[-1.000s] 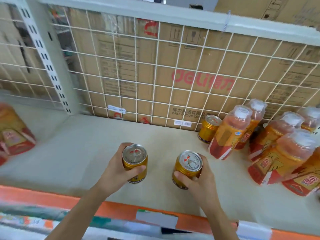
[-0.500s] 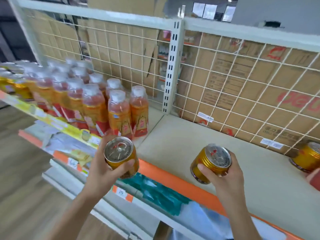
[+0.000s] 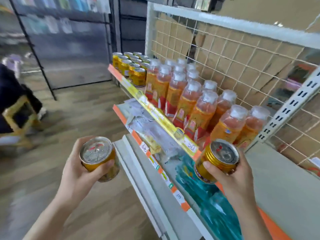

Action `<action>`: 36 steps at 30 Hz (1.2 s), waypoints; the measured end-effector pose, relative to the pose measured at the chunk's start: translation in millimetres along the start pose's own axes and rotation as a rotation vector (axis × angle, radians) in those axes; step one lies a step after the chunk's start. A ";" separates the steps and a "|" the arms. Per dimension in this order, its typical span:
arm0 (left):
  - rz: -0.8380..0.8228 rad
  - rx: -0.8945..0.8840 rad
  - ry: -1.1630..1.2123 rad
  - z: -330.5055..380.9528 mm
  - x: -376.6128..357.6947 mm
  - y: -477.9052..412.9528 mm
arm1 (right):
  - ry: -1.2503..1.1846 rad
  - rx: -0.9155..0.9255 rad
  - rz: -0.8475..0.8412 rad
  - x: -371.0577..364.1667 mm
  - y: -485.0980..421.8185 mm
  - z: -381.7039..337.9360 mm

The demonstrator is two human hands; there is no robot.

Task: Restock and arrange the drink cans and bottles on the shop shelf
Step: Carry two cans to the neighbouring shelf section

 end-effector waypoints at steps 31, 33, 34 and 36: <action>0.368 0.155 -0.131 -147.7 82.2 -270.9 | -0.132 0.040 -0.339 -367.7 -181.7 26.6; 0.329 0.147 -0.115 -164.3 83.8 -305.2 | -0.132 0.054 -0.289 -390.3 -190.3 25.1; 0.309 0.139 -0.124 -172.1 85.4 -323.8 | -0.135 0.059 -0.259 -402.0 -194.8 23.4; 0.272 0.113 -0.146 -188.5 90.0 -364.0 | -0.139 0.079 -0.191 -427.1 -205.6 18.4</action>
Point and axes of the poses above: each hand's wrist, its own y-axis away from the middle knuckle, its own x-axis out of the back of the hand, z = x × y, the point moved 1 cm from there along -y, towards the middle knuckle, and after that the axes turned 13 degrees about z, right-handed, at the moved point
